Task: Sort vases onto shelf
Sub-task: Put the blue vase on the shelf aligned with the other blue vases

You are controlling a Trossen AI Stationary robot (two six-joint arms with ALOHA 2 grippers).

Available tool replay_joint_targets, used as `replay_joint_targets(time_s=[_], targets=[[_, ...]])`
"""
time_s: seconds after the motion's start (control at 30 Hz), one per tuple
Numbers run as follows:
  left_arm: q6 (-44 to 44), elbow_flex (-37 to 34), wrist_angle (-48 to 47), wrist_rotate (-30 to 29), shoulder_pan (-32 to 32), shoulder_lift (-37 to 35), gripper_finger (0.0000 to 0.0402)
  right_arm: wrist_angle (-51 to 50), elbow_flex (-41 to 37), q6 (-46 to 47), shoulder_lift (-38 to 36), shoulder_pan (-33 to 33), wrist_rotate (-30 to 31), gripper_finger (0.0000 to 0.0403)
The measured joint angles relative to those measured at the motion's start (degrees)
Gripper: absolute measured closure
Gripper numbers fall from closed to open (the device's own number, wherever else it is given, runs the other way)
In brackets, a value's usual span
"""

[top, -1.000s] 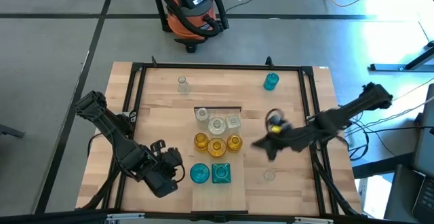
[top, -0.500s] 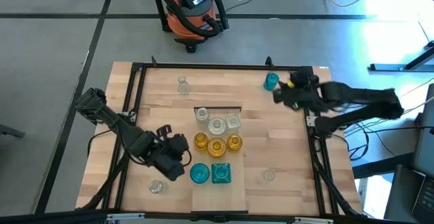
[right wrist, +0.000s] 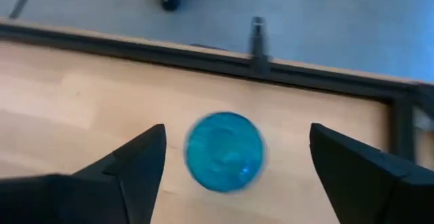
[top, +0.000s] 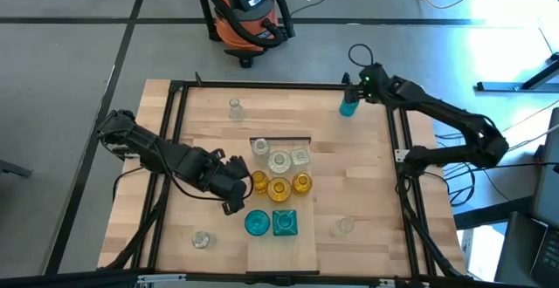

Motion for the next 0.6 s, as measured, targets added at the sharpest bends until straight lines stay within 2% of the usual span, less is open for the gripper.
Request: replay_joint_targets(time_s=[0.1, 0.37, 0.47, 0.6], targets=[[-1.97, 0.00, -0.36, -0.57, -0.79, 0.00, 0.0308, 4.35, 0.07, -2.46, 2.98, -1.08, -3.08, 0.0093], [-9.55, -0.02, -1.52, -0.66, -3.34, 0.00, 0.0308, 4.35, 0.07, -0.84, 9.97, -0.94, -2.16, 0.0139], [-11.85, -0.02, -1.56, -1.15, -4.28, 0.00, 0.0308, 4.44, 0.07, -0.52, 11.57, -0.97, -0.30, 0.0171], [-14.10, -0.02, -1.57, -1.92, -5.54, 0.00, 0.0308, 4.44, 0.07, -0.45, 13.02, -0.94, -0.53, 0.0237]])
